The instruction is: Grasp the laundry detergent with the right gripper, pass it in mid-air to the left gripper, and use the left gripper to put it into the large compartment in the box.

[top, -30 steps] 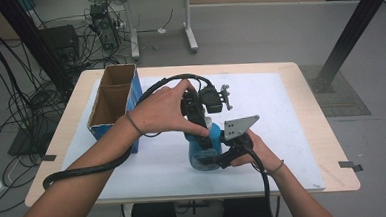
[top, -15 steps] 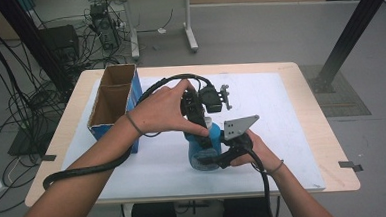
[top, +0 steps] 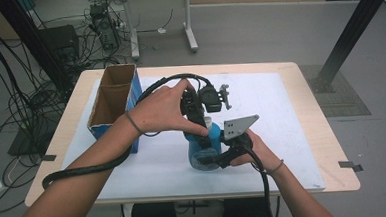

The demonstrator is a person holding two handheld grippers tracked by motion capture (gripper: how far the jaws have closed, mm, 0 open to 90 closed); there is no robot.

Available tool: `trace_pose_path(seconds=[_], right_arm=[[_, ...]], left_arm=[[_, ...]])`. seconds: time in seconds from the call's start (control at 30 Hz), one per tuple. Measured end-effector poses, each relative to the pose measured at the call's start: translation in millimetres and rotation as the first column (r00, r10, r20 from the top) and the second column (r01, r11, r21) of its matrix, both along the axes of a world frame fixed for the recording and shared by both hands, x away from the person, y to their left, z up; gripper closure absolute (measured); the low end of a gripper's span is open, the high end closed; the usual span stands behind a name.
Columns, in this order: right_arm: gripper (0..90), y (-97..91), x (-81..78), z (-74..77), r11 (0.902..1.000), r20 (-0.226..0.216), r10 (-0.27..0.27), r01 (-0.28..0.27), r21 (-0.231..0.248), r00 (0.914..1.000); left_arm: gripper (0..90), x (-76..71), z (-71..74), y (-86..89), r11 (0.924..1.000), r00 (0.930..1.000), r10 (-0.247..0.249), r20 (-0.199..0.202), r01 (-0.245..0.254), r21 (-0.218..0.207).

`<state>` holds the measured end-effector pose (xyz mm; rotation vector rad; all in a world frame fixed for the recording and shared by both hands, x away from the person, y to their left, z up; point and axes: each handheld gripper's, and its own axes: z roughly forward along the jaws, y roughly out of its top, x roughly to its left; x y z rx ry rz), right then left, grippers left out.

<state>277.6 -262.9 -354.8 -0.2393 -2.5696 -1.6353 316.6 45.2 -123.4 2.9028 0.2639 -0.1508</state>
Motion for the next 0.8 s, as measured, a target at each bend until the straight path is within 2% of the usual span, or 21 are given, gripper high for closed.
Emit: trace_pose_path(seconds=[0.8], right_arm=[[42.0, 1.5, 0.1, 1.2, 1.0000, 0.003, 0.002, -0.002, -0.001, 1.0000]], left_arm=[[8.8, 0.0, 1.8, 0.6, 1.0000, 1.0000, -0.003, -0.002, 0.002, -0.007]])
